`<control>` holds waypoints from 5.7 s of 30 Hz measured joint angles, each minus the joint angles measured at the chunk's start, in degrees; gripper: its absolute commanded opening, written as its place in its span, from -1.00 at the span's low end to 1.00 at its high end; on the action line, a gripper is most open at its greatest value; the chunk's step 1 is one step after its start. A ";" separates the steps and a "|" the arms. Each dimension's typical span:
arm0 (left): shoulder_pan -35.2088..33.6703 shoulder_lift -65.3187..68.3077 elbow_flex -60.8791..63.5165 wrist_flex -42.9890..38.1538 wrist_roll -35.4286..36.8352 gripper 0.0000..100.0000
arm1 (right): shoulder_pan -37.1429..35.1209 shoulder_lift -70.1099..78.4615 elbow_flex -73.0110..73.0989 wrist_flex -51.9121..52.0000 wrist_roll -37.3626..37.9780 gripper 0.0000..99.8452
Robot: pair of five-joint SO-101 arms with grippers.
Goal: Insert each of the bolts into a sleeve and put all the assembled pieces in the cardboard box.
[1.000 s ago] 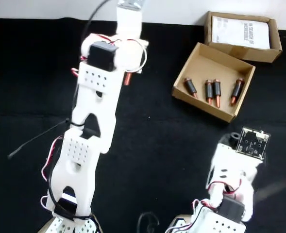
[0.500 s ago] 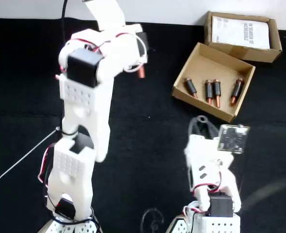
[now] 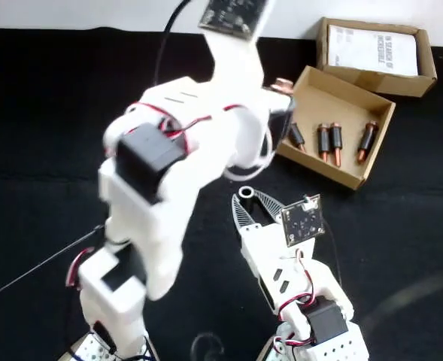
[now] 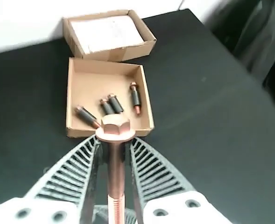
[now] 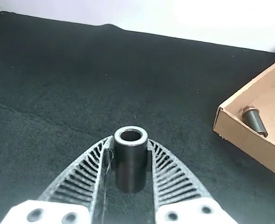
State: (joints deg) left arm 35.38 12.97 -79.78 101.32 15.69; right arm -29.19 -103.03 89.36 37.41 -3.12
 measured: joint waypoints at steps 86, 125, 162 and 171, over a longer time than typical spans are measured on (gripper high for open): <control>-2.20 -54.68 134.24 -98.37 10.02 -0.98 | 2.99 0.09 -1.32 -4.22 0.18 -0.98; 8.18 -58.99 143.82 -93.63 4.84 -0.98 | 9.05 0.26 -1.32 -0.79 0.18 -0.98; 8.79 -67.52 135.03 -62.51 -0.88 -0.50 | 13.54 0.09 -2.73 0.97 2.99 -0.98; 10.90 -86.15 129.67 -41.93 -1.14 -0.92 | 15.74 0.44 -7.21 0.97 2.99 -0.98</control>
State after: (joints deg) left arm 46.29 -73.19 49.89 59.38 14.55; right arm -13.45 -102.59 82.15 38.37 -0.13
